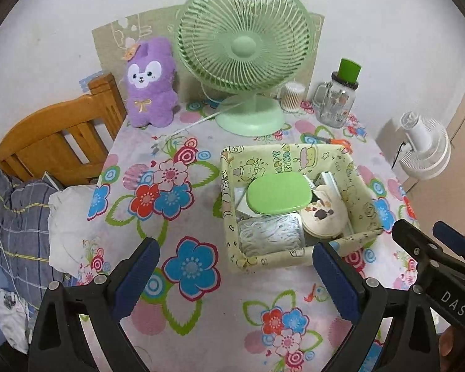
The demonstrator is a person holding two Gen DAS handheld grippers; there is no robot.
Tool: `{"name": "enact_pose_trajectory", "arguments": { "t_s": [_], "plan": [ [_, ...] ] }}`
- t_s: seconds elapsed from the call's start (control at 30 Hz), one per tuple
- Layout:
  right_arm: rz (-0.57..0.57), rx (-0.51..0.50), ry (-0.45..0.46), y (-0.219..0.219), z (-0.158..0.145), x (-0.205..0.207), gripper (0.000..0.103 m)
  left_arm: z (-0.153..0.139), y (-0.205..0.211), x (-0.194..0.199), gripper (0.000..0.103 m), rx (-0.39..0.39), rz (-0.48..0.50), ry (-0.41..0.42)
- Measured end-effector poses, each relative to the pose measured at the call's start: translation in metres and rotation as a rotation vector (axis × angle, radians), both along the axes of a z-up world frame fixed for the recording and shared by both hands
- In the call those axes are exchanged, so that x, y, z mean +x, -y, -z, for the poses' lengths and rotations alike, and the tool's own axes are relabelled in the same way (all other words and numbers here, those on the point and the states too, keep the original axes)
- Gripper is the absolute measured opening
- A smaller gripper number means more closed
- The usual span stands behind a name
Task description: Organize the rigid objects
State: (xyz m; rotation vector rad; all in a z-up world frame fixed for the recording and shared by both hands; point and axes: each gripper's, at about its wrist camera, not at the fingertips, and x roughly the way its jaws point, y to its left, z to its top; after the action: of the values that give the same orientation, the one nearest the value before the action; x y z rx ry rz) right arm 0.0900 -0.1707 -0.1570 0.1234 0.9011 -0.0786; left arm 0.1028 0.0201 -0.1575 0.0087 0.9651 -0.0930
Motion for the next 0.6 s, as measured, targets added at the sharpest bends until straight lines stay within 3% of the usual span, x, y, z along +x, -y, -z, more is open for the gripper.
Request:
{"name": "enact_pose_trajectory", "arguments": {
  "t_s": [0.6],
  "plan": [
    [-0.088,-0.048,0.120,0.004,-0.073,-0.049,0.085,-0.078,0.007,-0.057,0.100,-0.002,-0.018,0.132]
  ]
}}
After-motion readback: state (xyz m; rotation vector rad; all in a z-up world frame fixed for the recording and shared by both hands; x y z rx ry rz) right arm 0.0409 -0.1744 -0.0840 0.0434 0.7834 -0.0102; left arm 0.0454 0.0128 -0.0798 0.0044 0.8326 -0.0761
